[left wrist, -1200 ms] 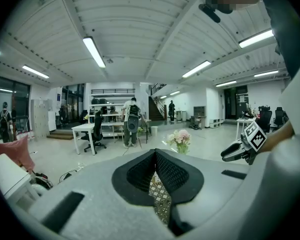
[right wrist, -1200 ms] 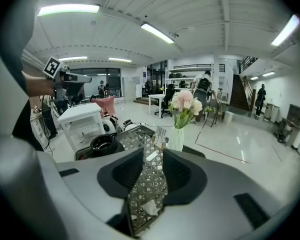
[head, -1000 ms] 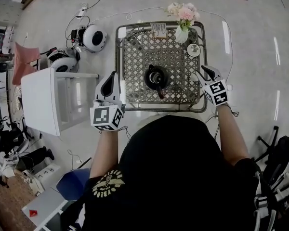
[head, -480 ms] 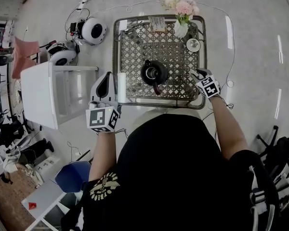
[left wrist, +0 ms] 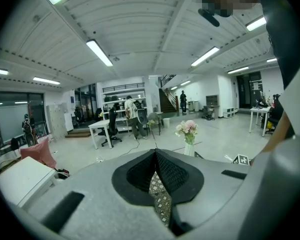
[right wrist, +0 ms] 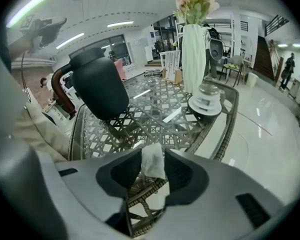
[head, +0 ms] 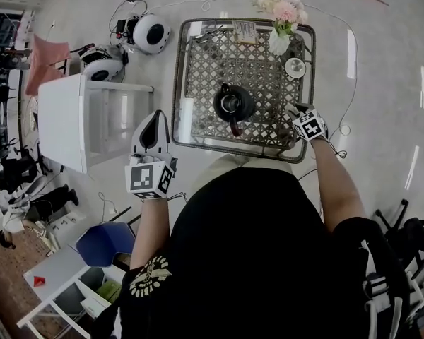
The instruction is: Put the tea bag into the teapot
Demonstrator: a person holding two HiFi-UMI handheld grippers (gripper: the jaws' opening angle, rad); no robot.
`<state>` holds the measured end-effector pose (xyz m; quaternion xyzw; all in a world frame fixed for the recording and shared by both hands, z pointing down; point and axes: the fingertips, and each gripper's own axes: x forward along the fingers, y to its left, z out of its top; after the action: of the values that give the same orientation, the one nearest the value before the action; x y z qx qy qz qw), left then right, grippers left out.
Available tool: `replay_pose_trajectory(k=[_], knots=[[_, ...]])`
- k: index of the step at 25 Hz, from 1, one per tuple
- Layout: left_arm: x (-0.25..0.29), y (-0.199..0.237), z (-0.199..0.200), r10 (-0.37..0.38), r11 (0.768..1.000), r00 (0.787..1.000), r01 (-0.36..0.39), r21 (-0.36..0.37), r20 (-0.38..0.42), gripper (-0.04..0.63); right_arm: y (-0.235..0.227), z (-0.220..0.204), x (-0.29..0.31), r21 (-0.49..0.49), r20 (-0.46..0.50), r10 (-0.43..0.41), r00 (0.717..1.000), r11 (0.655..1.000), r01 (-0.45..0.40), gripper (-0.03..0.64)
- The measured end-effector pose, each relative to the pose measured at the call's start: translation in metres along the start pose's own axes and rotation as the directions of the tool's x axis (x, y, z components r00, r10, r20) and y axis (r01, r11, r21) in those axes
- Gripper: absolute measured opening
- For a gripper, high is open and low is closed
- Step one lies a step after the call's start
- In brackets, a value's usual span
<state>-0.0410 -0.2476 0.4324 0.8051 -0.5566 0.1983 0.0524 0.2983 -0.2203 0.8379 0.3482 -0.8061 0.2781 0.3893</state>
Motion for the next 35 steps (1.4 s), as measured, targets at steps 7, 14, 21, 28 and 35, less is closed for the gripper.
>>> replay_pose_trajectory(k=[7,14,21,28,35], knots=[[-0.015,0.009,-0.006,0.042,0.999,0.999,-0.042,-0.03,-0.007,-0.003,-0.002,-0.017,0.011,-0.036,-0.08,-0.024,0.997,0.999,0.021,0.03],[-0.006,0.005,-0.013,-0.004,0.999,1.0,0.004,-0.053,0.009,-0.003,-0.004,0.009,-0.02,0.032,0.028,-0.061,0.998,0.998,0.06,0.021],[0.026,-0.001,-0.002,-0.111,0.993,0.992,0.113,-0.035,0.063,-0.003,0.01,0.048,-0.068,0.135,0.161,-0.118,0.98,0.986,0.097,0.021],[0.046,0.007,0.007,-0.188,0.979,0.977,0.195,-0.058,0.103,-0.003,0.027,0.092,-0.122,0.225,0.295,-0.206,0.933,0.964,0.142,0.021],[0.058,0.024,0.016,-0.231,0.959,0.962,0.25,-0.132,0.148,-0.003,0.044,0.123,-0.159,0.278,0.362,-0.275,0.891,0.944,0.179,0.021]])
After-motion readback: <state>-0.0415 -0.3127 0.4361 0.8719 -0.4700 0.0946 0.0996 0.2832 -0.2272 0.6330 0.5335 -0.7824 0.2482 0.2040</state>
